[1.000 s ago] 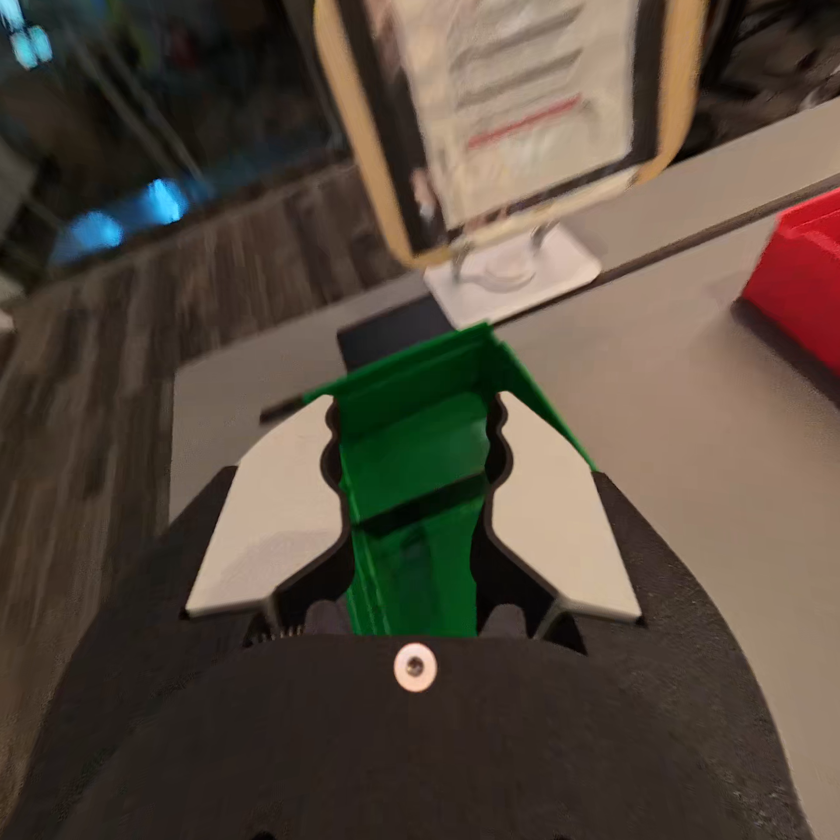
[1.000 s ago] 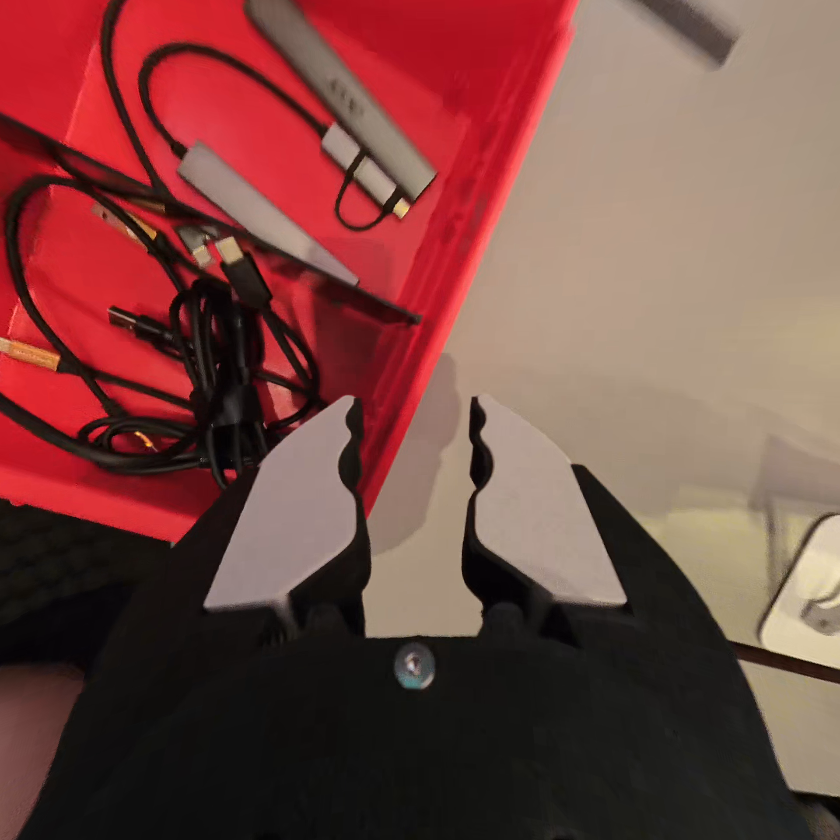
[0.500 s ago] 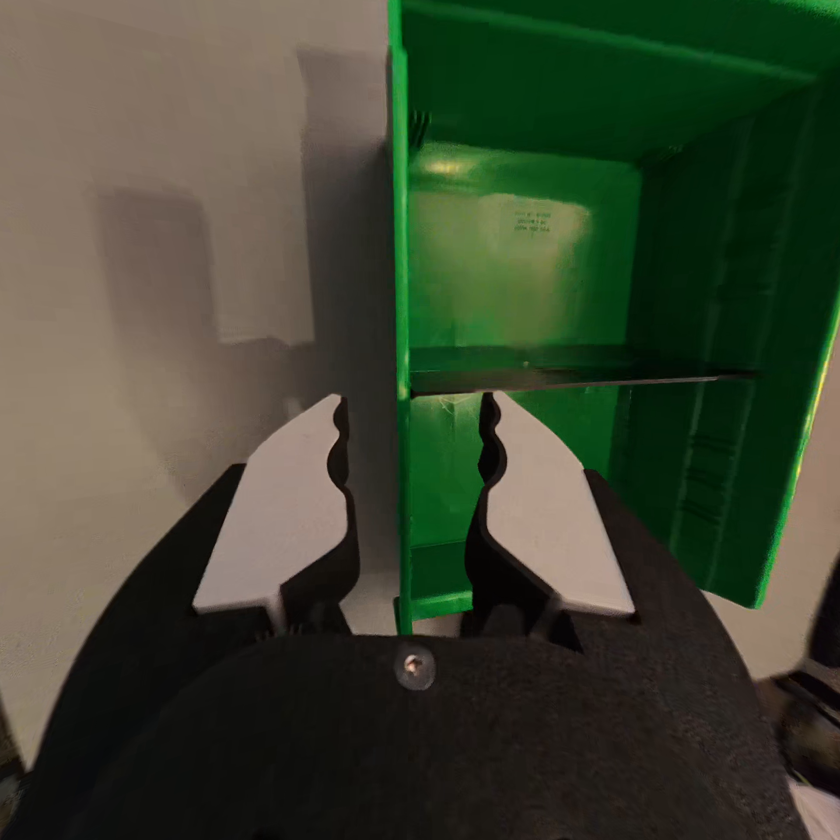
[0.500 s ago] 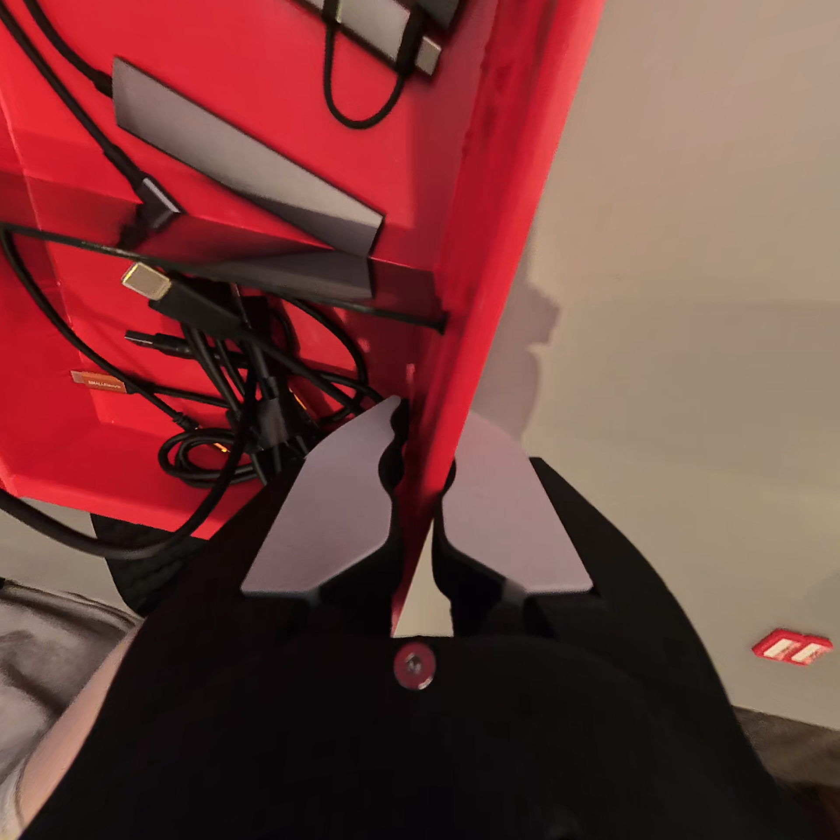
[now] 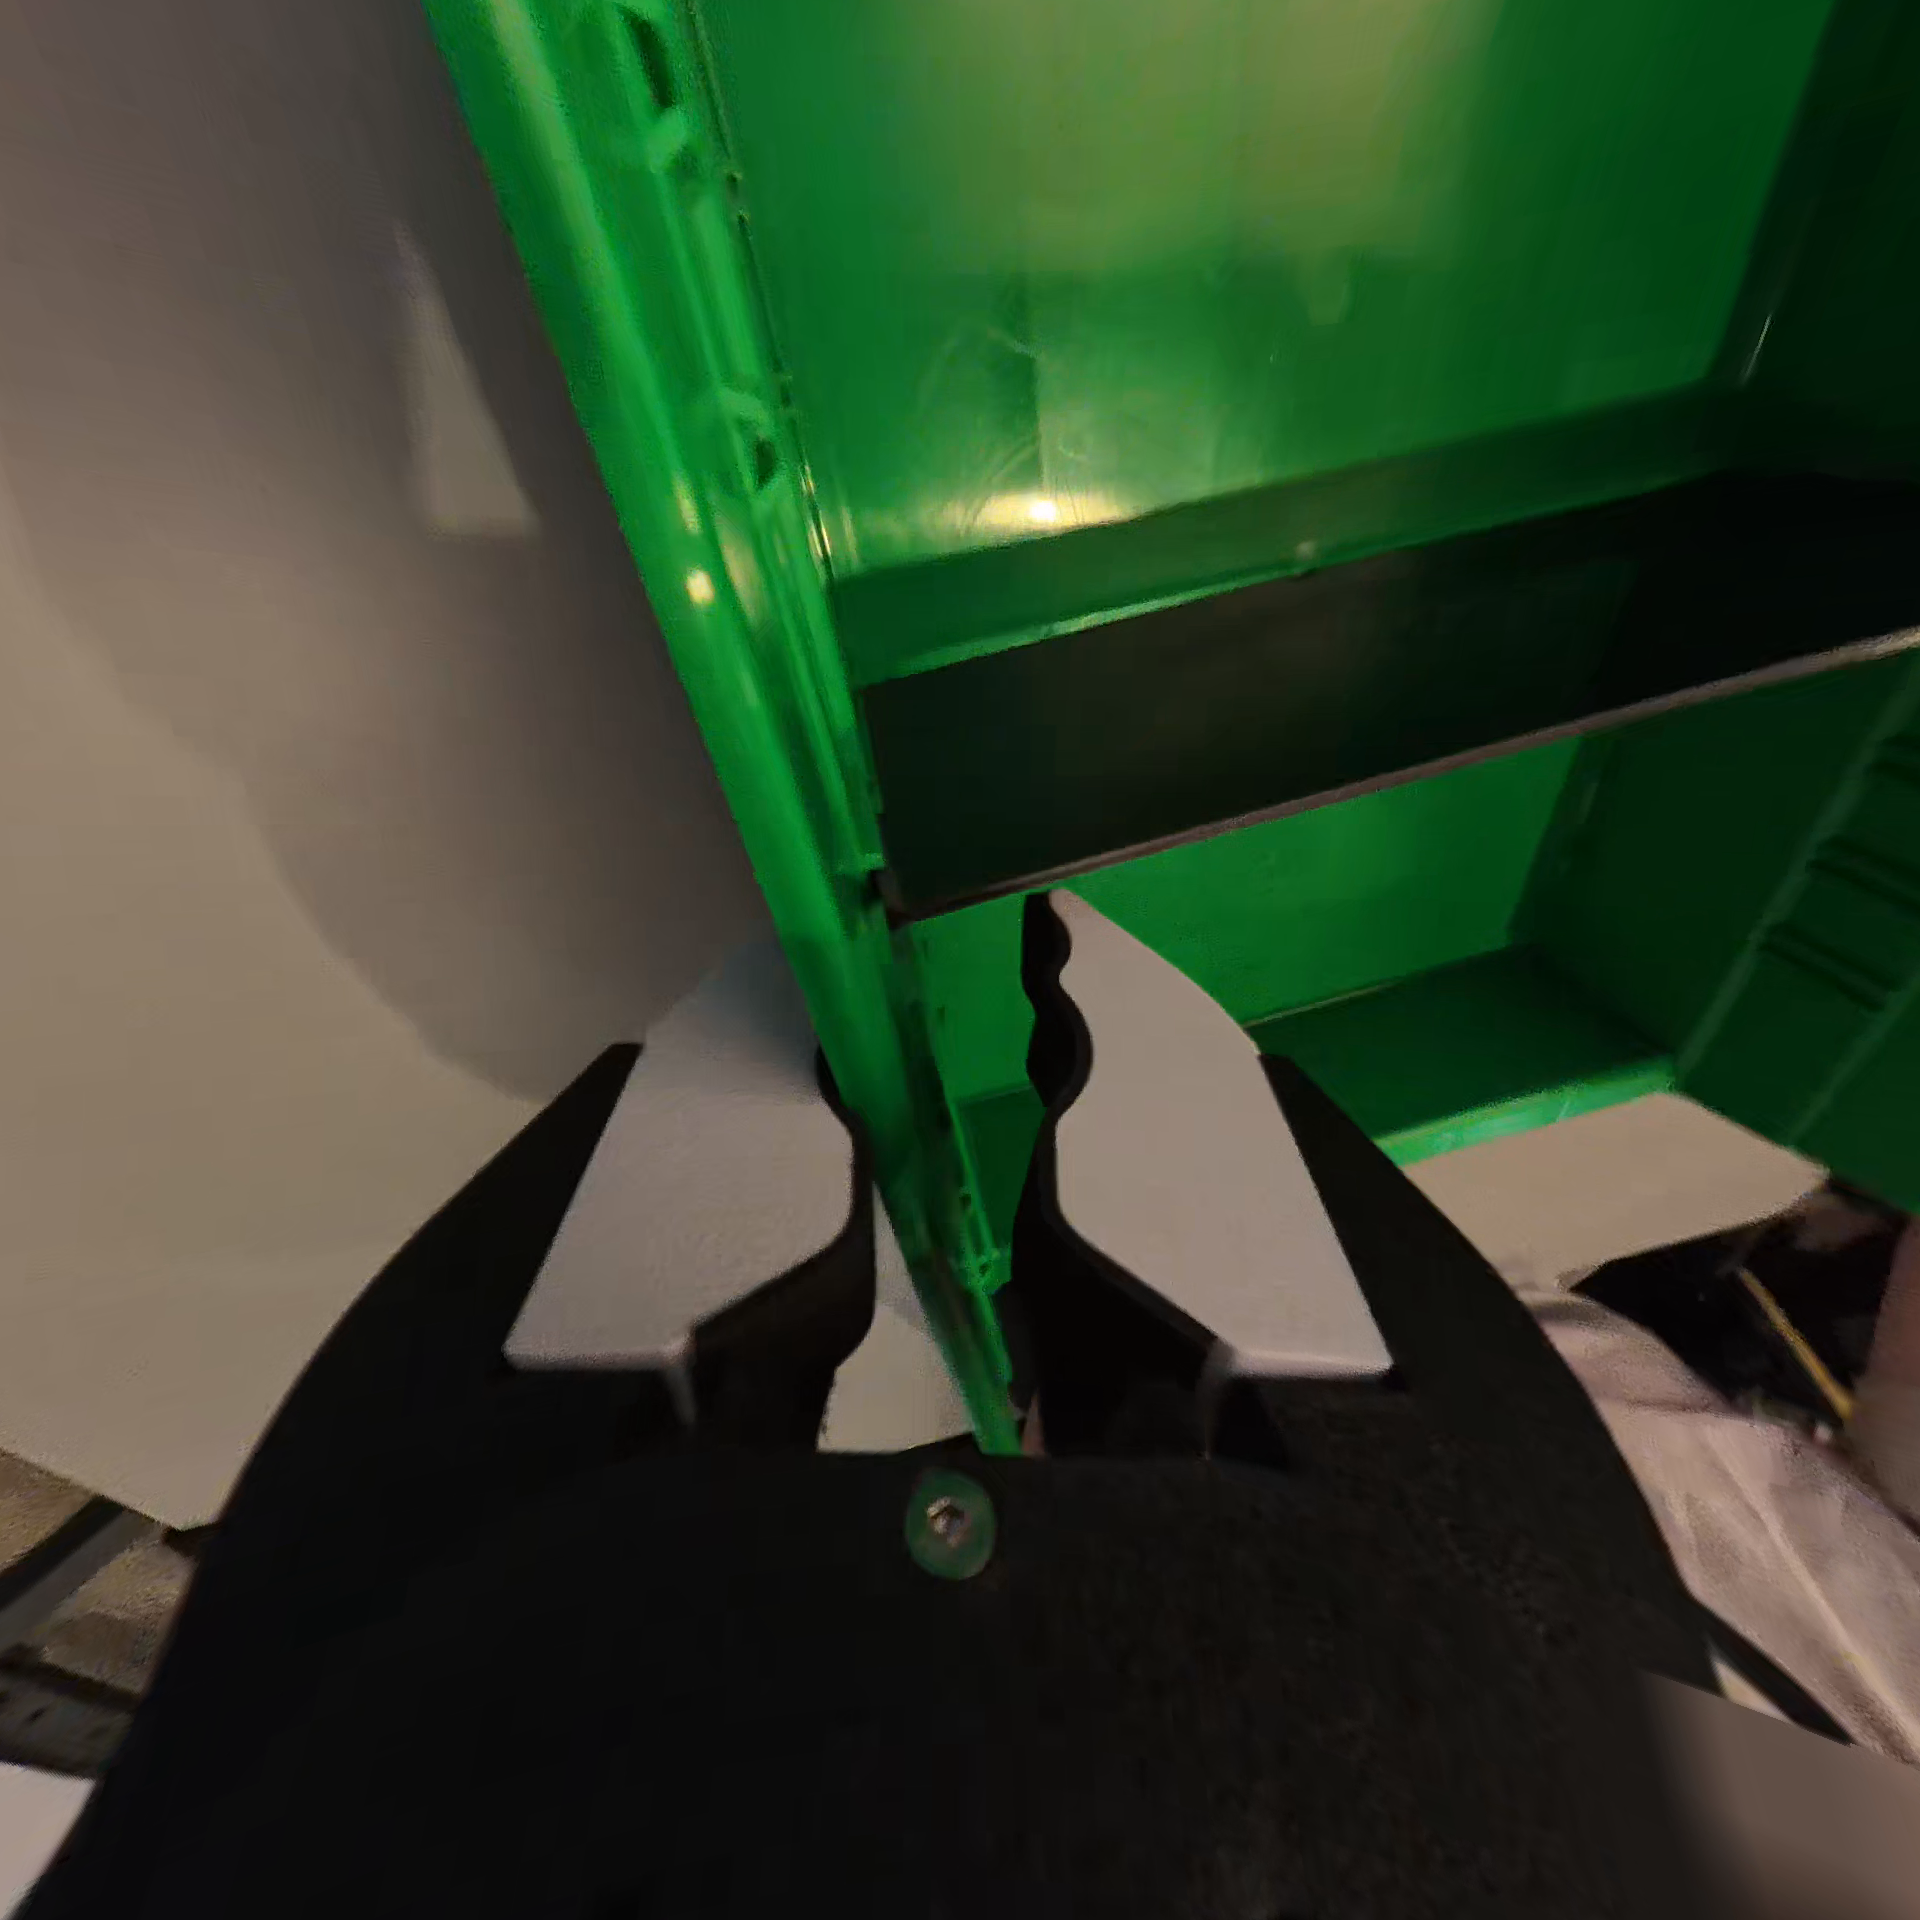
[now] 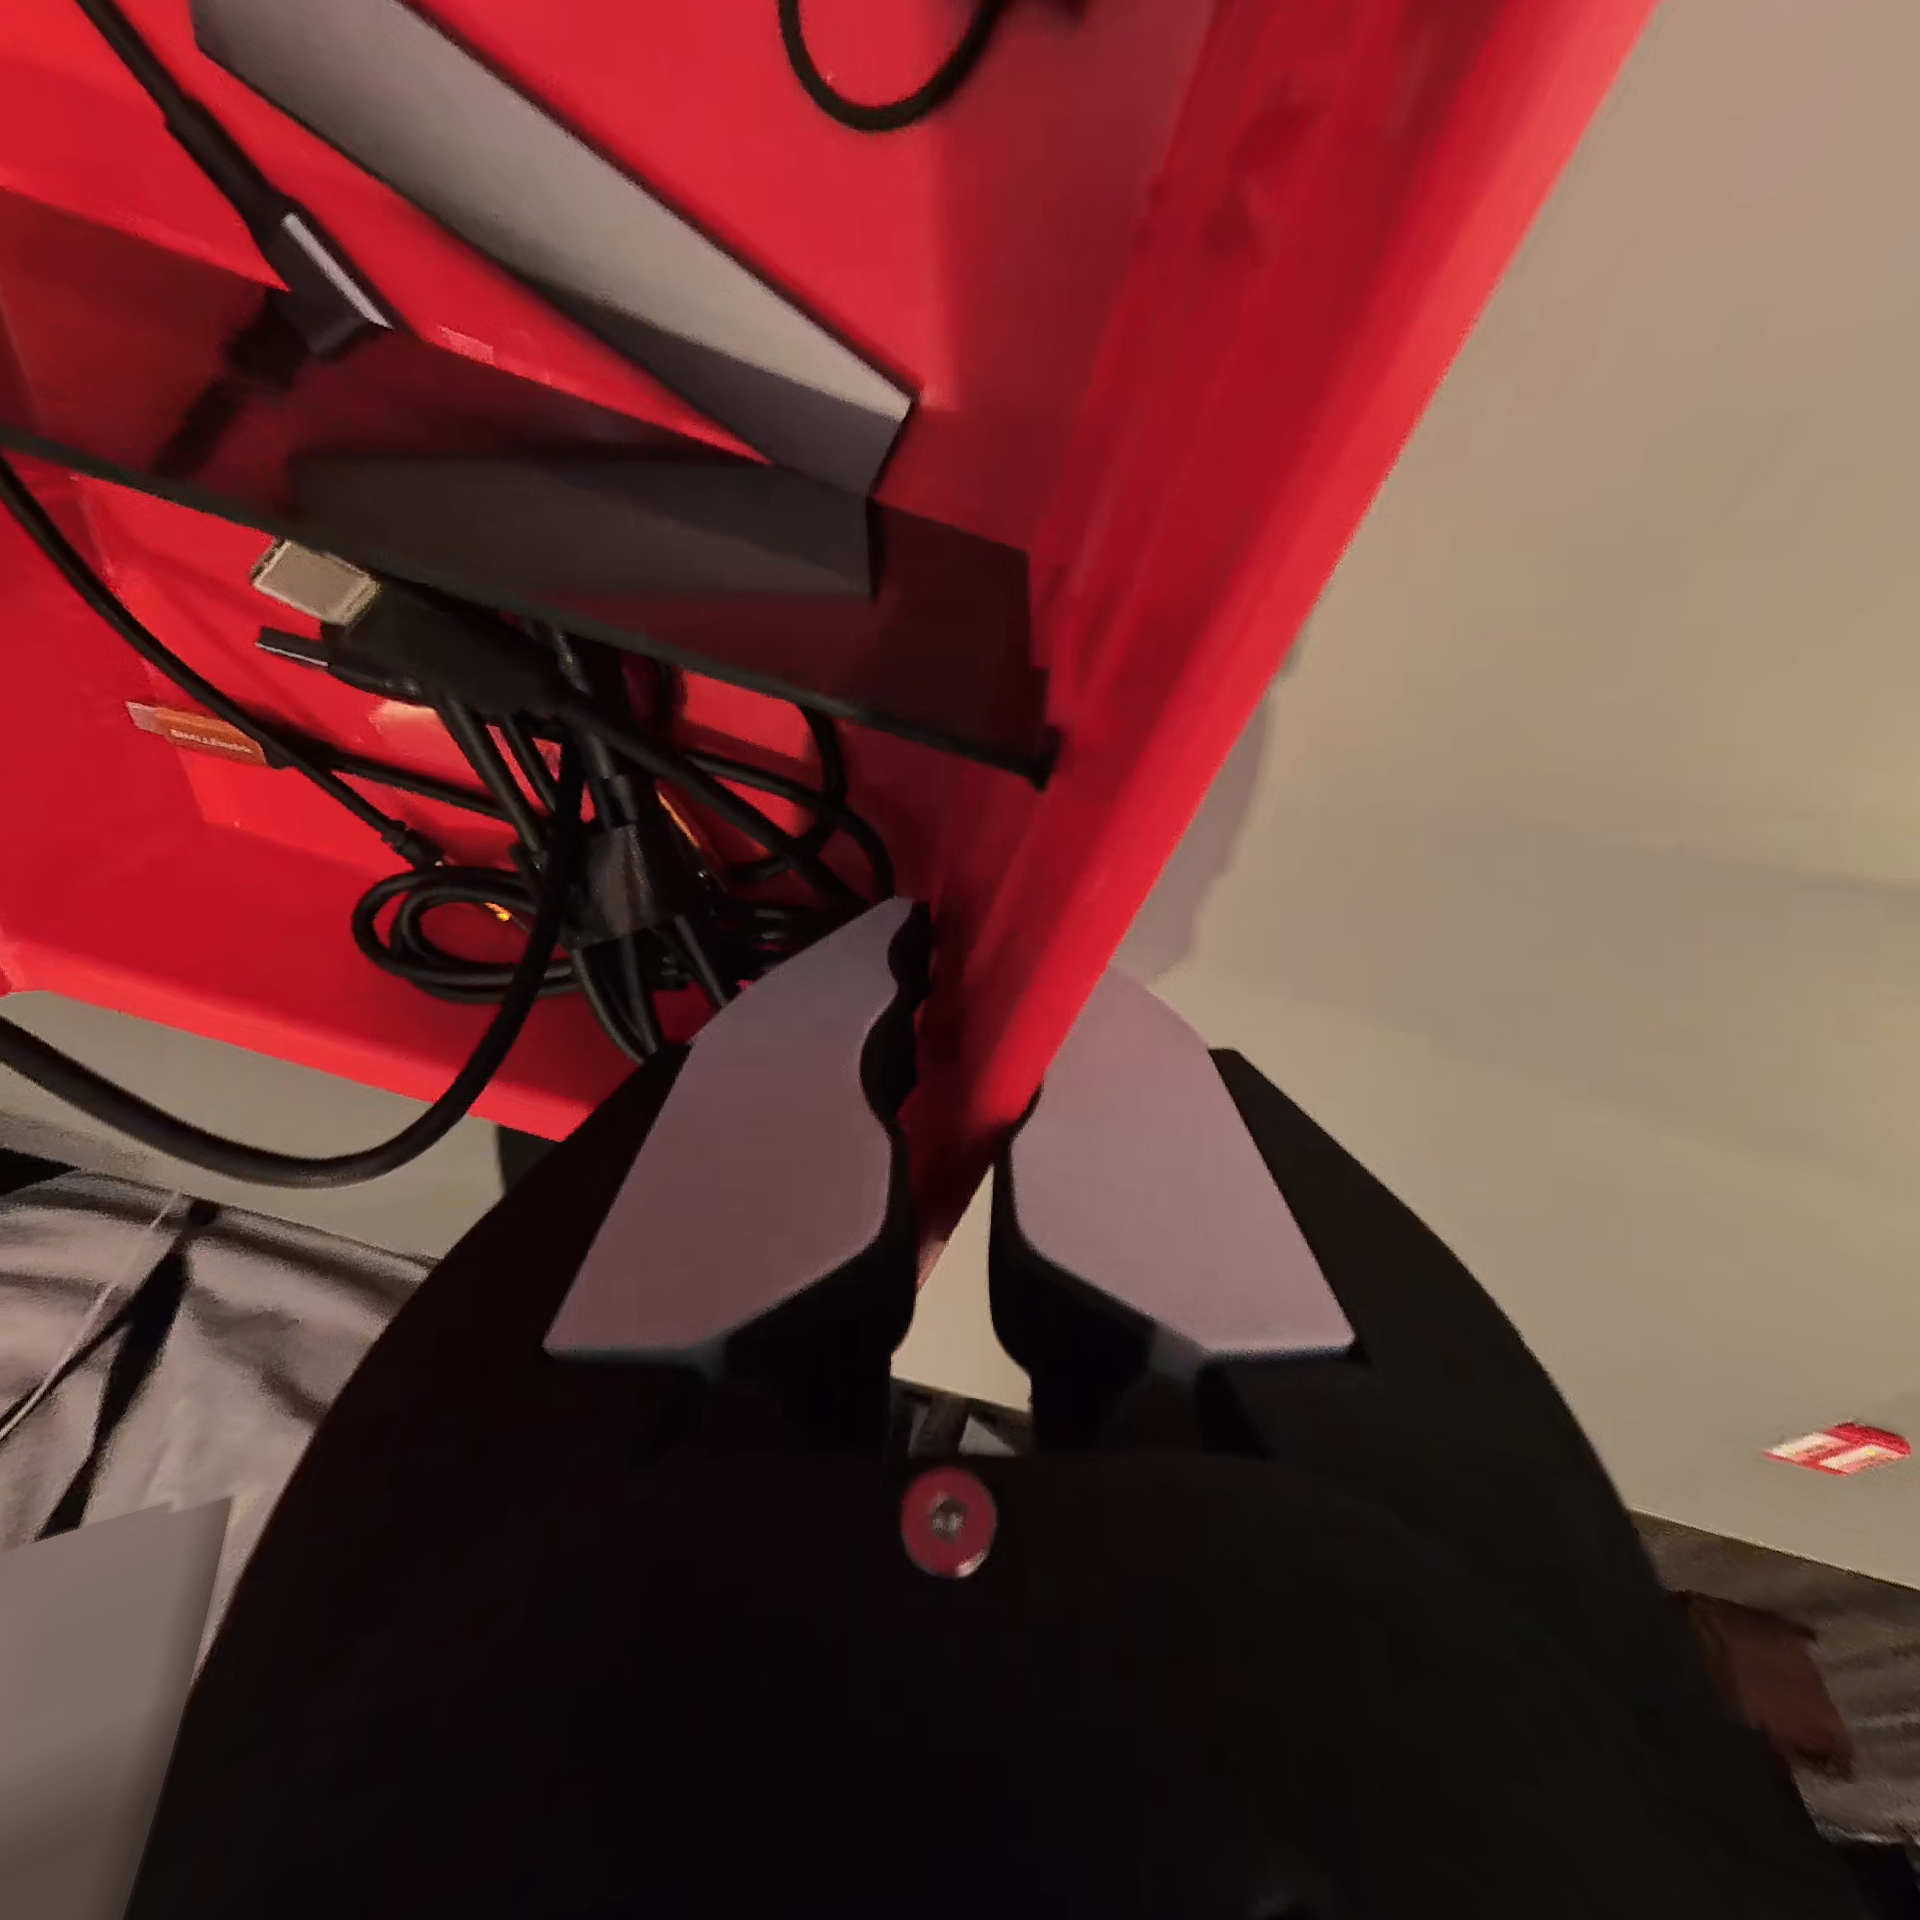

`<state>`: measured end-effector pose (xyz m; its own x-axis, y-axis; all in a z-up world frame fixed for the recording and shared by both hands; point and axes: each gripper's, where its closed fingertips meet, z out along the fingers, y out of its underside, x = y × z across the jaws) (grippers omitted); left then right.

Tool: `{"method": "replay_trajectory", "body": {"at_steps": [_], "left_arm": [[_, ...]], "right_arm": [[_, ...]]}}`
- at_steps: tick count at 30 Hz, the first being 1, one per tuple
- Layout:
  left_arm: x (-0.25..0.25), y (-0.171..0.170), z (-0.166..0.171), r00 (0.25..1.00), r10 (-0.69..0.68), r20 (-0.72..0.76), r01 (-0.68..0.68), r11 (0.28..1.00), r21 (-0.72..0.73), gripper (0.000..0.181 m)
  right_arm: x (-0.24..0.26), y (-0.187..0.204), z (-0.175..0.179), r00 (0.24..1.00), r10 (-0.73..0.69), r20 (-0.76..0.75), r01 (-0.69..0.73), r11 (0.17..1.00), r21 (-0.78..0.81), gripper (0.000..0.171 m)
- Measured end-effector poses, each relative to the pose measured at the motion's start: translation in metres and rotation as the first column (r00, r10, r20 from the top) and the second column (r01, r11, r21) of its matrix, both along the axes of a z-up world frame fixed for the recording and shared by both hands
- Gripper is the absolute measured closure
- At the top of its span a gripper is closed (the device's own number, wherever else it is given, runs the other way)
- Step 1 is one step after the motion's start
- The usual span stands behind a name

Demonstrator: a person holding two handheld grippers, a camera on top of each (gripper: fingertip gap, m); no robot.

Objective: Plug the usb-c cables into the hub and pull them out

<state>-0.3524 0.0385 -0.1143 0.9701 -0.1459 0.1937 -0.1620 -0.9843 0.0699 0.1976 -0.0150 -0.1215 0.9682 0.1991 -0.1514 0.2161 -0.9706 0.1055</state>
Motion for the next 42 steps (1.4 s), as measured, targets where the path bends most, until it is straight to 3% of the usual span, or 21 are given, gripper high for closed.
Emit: {"method": "replay_trajectory", "body": {"at_steps": [5, 8, 12, 15, 17, 21, 23, 25, 30, 32, 36, 38, 42], "left_arm": [[0.037, -0.003, -0.001, 0.986, -0.164, -0.028, 0.163, 0.986, -0.032, 0.161], [0.048, -0.006, 0.0, 0.973, -0.229, -0.033, 0.228, 0.973, -0.037, 0.154], [0.05, -0.005, 0.01, 0.979, -0.201, 0.031, 0.201, 0.98, 0.0, 0.158], [0.041, 0.0, 0.031, 0.988, -0.145, 0.052, 0.139, 0.984, 0.108, 0.158], [0.036, 0.004, 0.051, 0.993, -0.106, 0.061, 0.092, 0.976, 0.198, 0.158], [0.044, 0.009, 0.092, 0.988, -0.135, 0.078, 0.093, 0.911, 0.402, 0.162], [0.054, 0.012, 0.11, 0.983, -0.173, 0.069, 0.118, 0.865, 0.488, 0.163], [0.065, 0.013, 0.122, 0.975, -0.215, 0.058, 0.149, 0.824, 0.546, 0.163], [0.094, 0.009, 0.137, 0.943, -0.332, 0.026, 0.249, 0.753, 0.609, 0.163], [0.103, 0.007, 0.138, 0.93, -0.367, 0.018, 0.278, 0.736, 0.617, 0.163], [0.118, 0.002, 0.143, 0.902, -0.432, 0.003, 0.332, 0.697, 0.636, 0.163], [0.122, -0.004, 0.146, 0.883, -0.47, 0.011, 0.353, 0.677, 0.645, 0.163], [0.124, -0.01, 0.152, 0.862, -0.506, 0.038, 0.356, 0.656, 0.665, 0.163]], "right_arm": [[-0.041, 0.007, 0.001, 0.995, 0.104, 0.008, -0.104, 0.995, -0.007, 0.151], [-0.049, 0.013, 0.005, 0.991, 0.128, 0.045, -0.129, 0.991, 0.027, 0.148], [-0.041, 0.021, 0.026, 0.994, 0.064, 0.089, -0.076, 0.988, 0.135, 0.142], [-0.041, 0.03, 0.057, 0.994, -0.005, 0.109, -0.027, 0.957, 0.289, 0.139], [-0.063, 0.045, 0.087, 0.995, 0.02, 0.101, -0.063, 0.889, 0.454, 0.139], [-0.183, 0.068, 0.145, 0.953, 0.302, -0.029, -0.166, 0.6, 0.783, 0.138], [-0.238, 0.063, 0.142, 0.902, 0.432, -0.006, -0.237, 0.505, 0.83, 0.136], [-0.262, 0.067, 0.127, 0.896, 0.435, 0.087, -0.308, 0.47, 0.827, 0.137], [-0.315, 0.07, 0.1, 0.889, 0.457, 0.022, -0.303, 0.553, 0.776, 0.133], [-0.316, 0.076, 0.085, 0.905, 0.417, 0.08, -0.339, 0.594, 0.73, 0.132], [-0.311, 0.08, 0.046, 0.942, 0.324, 0.091, -0.315, 0.755, 0.575, 0.126], [-0.317, 0.072, 0.03, 0.949, 0.313, 0.04, -0.292, 0.824, 0.486, 0.123], [-0.322, 0.068, 0.005, 0.959, 0.269, 0.085, -0.281, 0.883, 0.376, 0.121]]}}
